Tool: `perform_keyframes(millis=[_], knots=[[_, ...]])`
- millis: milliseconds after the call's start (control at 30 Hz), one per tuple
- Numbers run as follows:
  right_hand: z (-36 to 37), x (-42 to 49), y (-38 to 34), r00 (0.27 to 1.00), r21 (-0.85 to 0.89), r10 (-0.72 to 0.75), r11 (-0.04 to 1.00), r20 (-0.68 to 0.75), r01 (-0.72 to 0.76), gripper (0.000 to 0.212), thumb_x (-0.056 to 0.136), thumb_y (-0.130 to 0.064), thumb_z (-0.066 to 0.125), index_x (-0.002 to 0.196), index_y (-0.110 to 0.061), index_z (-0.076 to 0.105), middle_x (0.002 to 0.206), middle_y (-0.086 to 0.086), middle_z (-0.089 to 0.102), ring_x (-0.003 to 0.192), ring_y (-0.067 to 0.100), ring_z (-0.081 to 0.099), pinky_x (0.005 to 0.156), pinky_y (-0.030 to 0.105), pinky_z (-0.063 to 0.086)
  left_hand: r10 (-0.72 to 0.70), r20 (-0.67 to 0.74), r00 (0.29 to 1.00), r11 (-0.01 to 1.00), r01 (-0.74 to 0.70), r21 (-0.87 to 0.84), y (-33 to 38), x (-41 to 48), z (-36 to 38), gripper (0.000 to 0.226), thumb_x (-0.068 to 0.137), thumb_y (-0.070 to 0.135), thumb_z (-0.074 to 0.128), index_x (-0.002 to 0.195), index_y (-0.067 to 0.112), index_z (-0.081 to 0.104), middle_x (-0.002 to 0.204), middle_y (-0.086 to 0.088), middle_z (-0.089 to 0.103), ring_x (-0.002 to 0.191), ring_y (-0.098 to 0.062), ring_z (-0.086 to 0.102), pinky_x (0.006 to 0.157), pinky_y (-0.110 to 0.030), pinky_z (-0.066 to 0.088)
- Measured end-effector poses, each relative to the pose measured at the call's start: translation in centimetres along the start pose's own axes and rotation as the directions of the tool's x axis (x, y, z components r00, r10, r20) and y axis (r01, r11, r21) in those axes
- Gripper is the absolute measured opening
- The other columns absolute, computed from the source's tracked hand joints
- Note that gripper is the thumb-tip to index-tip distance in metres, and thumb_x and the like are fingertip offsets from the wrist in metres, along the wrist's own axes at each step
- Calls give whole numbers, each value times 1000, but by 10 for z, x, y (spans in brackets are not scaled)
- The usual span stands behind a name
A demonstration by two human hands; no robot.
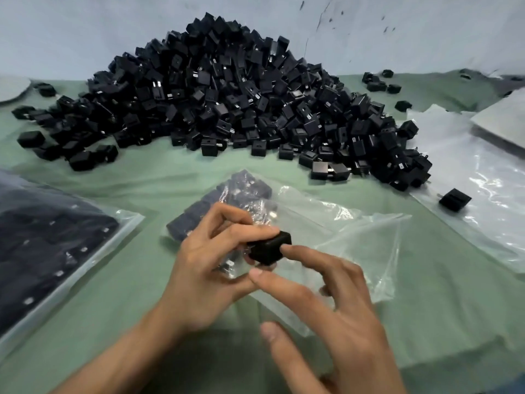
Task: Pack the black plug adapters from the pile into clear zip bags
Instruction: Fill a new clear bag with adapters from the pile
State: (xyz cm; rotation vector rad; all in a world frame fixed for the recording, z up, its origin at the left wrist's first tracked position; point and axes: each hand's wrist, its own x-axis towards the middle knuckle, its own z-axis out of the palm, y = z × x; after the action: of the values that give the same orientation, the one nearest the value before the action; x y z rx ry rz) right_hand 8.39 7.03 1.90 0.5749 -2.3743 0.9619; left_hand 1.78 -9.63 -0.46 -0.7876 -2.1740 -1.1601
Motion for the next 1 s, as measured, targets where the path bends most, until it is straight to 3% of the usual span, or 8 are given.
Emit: perform_keyframes(millis=[167,300,400,533,733,900,1000], knots=[[6,0,0,1000,-108,-15,994,-22,12,33,77,-44,53,103,-38,72,124,-7,62,117,19,53,92,37,36,45,-18,999,999,-45,5,2,-3,2,36,79,18,70,113,15,59,120,-7,61,112,-10,60,86,-18,49],[5,-1,5,1000,-119,-1,993,13,3,35,80,-45,51,110,-39,68,115,-12,65,123,18,51,95,44,32,54,9,998,999,-54,7,1,-4,3,41,73,15,69,113,18,57,105,-6,62,99,-8,61,84,-18,47],[1,-1,10,999,-101,-5,995,41,9,36,81,-45,50,115,-44,63,118,-12,64,124,17,50,97,46,31,40,-6,999,998,-40,44,-2,-4,3,39,74,16,71,111,20,58,97,-2,56,90,-1,55,78,-12,42],[-6,1,12,998,-58,-15,998,59,19,34,83,-45,49,117,-44,52,126,-9,61,126,14,48,100,46,31,43,-12,999,995,-42,90,-5,-4,3,40,75,17,72,112,20,60,92,-3,57,87,-3,54,76,-13,43],[-6,2,13,986,-201,-30,978,165,63,34,85,-50,44,113,-48,64,116,-10,64,120,16,54,96,44,29,109,32,994,989,-112,94,-3,-7,7,31,84,24,66,114,16,60,87,-7,53,84,0,50,78,-6,38],[-20,3,18,988,-180,-88,977,128,110,27,86,-46,48,106,-49,67,111,-10,65,123,15,52,94,49,30,141,91,986,980,-153,129,-3,-6,3,42,85,28,66,124,18,54,97,1,51,88,1,50,82,-7,38],[-50,-3,39,993,-173,-93,980,68,103,25,91,-44,47,110,-48,63,114,-9,63,126,17,48,97,54,32,120,24,993,976,-122,178,-6,-2,-5,45,86,29,64,127,16,51,104,5,53,92,-4,54,87,-8,39]])
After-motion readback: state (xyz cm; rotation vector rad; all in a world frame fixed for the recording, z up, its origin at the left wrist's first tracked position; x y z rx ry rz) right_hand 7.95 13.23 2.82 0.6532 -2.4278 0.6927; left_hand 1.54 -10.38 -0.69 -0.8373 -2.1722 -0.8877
